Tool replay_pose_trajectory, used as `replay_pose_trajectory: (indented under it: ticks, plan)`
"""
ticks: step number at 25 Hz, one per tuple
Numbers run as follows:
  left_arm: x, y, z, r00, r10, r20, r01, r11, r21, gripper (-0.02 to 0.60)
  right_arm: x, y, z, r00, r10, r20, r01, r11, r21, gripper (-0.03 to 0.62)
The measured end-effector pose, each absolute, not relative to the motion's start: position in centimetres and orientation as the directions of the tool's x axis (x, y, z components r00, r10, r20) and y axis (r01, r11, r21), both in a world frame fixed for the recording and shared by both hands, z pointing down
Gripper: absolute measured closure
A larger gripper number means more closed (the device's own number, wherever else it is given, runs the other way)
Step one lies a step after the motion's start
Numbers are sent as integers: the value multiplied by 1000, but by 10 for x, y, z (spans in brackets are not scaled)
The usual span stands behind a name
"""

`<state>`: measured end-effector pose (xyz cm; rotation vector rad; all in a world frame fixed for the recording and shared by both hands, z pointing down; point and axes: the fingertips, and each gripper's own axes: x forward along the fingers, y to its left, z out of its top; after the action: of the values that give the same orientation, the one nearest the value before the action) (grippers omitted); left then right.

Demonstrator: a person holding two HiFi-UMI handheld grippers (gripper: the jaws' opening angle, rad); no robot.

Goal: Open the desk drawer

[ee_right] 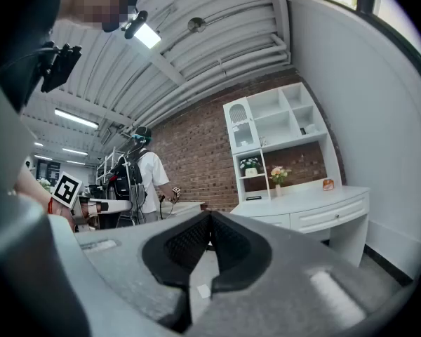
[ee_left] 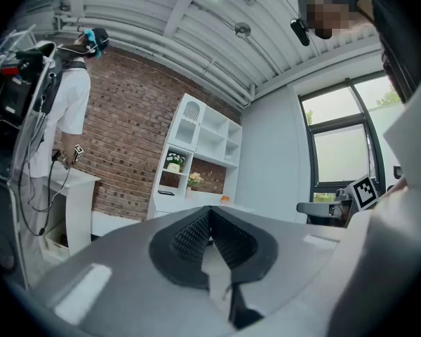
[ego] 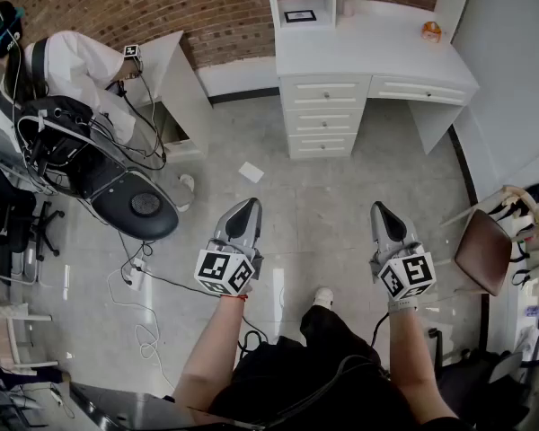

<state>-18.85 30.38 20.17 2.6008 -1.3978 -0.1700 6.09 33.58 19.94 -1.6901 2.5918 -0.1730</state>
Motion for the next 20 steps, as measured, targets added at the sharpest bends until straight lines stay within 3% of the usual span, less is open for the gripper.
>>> replay_pose_trajectory:
  ticks: [20]
  plan:
    - [-114, 224, 230, 540, -840, 42, -823, -517, 236, 578, 124, 250, 238, -451, -889, 81, -885, 433, -170, 592]
